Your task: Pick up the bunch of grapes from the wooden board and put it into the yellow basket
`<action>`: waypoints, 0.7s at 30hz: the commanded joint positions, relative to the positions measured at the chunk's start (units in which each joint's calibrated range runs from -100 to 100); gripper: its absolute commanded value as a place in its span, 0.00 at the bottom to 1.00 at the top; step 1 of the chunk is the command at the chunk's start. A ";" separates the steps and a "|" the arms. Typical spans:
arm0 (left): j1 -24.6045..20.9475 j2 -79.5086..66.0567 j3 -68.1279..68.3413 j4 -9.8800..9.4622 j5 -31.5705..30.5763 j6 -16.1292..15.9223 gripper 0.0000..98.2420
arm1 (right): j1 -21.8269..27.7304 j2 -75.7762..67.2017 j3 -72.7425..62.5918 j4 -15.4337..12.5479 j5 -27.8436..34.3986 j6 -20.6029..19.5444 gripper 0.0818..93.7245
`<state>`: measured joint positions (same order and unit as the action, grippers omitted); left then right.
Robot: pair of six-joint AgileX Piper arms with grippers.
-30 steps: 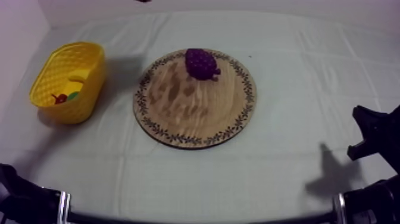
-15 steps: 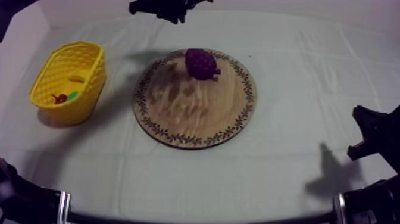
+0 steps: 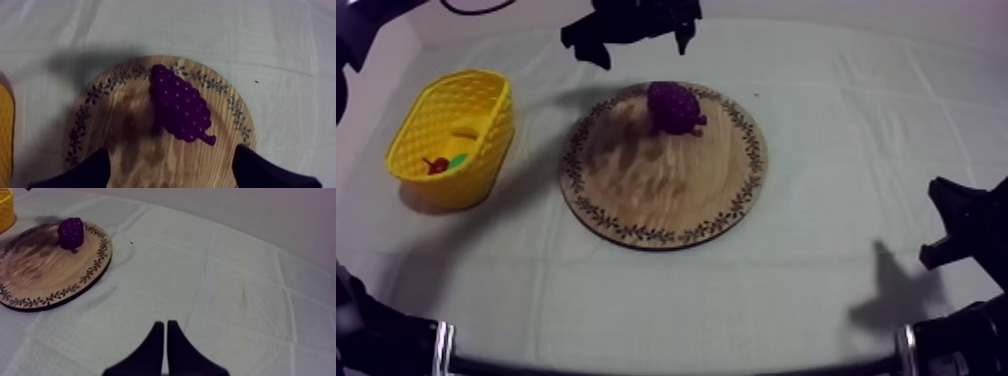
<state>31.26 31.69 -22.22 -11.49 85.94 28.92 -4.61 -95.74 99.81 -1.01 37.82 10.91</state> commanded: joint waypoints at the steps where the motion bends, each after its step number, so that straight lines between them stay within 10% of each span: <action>1: 0.03 0.54 -0.27 0.34 0.51 0.23 0.97 | 0.02 -0.01 -0.03 0.01 0.00 0.01 0.00; 21: -0.60 16.50 -10.97 2.81 2.85 3.68 0.98 | 0.02 -0.01 -0.03 0.01 0.00 0.01 0.00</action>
<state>30.68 47.04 -32.16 -8.84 88.59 32.49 -4.61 -95.74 99.81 -1.01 37.82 10.91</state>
